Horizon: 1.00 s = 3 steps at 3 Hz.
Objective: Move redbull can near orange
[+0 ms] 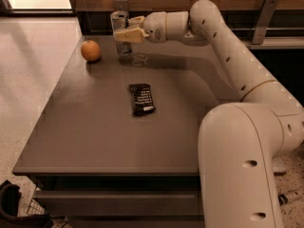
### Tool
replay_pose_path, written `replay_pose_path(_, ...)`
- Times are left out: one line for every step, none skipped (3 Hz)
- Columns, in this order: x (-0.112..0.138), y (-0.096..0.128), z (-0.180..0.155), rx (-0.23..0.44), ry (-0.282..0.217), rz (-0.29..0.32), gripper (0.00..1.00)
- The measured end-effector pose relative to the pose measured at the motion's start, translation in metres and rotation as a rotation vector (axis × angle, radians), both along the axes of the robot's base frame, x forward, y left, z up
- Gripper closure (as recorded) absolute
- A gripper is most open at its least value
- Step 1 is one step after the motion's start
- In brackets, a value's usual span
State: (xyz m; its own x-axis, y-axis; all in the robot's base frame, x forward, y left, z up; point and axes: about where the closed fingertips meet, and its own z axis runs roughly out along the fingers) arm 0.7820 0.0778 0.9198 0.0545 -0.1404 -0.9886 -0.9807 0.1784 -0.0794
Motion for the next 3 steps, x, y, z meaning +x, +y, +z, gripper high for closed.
replay_pose_path(-0.008, 0.013, -0.013, -0.009, 0.025, 0.003, 1.0)
replay_pose_path(-0.018, 0.026, -0.029, 0.019, 0.061, 0.022, 1.0)
replay_pose_path(-0.022, 0.033, -0.034, 0.029, 0.074, 0.034, 0.97)
